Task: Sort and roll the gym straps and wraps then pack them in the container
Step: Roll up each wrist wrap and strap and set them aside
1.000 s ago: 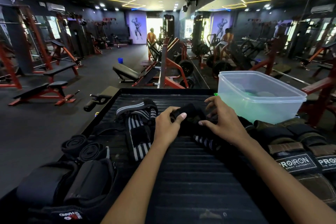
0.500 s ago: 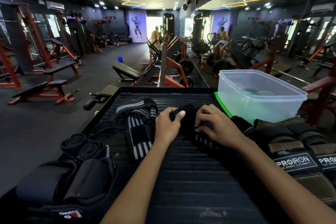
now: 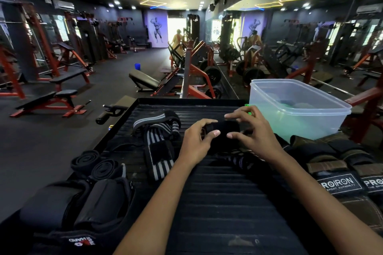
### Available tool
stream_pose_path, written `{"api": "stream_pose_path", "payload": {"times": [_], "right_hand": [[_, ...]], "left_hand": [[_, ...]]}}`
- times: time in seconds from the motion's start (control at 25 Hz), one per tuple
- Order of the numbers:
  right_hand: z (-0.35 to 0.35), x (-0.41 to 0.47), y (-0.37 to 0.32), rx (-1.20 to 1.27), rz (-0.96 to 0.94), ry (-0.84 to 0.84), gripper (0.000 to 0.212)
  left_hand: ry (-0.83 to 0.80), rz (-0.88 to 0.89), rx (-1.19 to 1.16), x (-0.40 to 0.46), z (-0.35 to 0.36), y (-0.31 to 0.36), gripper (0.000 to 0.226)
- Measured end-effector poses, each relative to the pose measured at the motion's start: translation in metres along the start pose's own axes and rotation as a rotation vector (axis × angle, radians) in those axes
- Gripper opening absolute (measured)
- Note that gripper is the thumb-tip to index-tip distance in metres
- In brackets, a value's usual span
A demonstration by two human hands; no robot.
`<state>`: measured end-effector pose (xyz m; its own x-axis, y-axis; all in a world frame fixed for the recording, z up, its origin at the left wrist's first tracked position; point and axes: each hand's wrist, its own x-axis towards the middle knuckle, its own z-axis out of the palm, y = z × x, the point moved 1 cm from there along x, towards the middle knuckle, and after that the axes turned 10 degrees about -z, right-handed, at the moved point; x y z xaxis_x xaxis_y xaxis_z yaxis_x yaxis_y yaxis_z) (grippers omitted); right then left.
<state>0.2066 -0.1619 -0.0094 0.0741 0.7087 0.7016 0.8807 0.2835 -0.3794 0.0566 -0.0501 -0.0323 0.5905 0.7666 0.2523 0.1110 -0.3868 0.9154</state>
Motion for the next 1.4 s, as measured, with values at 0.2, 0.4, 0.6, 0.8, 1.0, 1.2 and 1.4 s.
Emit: {"api": "stream_pose_path", "payload": {"times": [0.2, 0.4, 0.6, 0.8, 1.0, 1.2, 1.4], "right_hand": [[0.003, -0.002, -0.004, 0.176, 0.117, -0.045, 0.045], [0.015, -0.004, -0.007, 0.439, 0.302, 0.095, 0.045], [0.027, -0.007, -0.013, 0.514, 0.333, -0.085, 0.038], [0.023, -0.008, -0.013, 0.692, 0.342, -0.145, 0.052], [0.027, -0.004, -0.007, 0.826, 0.406, 0.021, 0.061], [0.038, -0.004, -0.012, 0.578, 0.47, 0.428, 0.039], [0.036, -0.008, -0.012, 0.42, 0.412, 0.451, 0.026]], "left_hand": [[0.001, 0.128, 0.024, -0.001, 0.0, -0.002, 0.03], [0.071, 0.13, 0.017, -0.005, 0.008, 0.001, 0.03], [-0.139, 0.077, 0.035, -0.011, 0.018, -0.001, 0.034], [-0.196, 0.024, 0.033, -0.012, 0.014, 0.002, 0.031], [-0.154, 0.017, -0.009, -0.015, 0.016, 0.01, 0.029], [0.021, -0.025, -0.124, -0.01, 0.019, 0.008, 0.025], [-0.051, -0.072, -0.146, -0.011, 0.018, 0.006, 0.025]]}}
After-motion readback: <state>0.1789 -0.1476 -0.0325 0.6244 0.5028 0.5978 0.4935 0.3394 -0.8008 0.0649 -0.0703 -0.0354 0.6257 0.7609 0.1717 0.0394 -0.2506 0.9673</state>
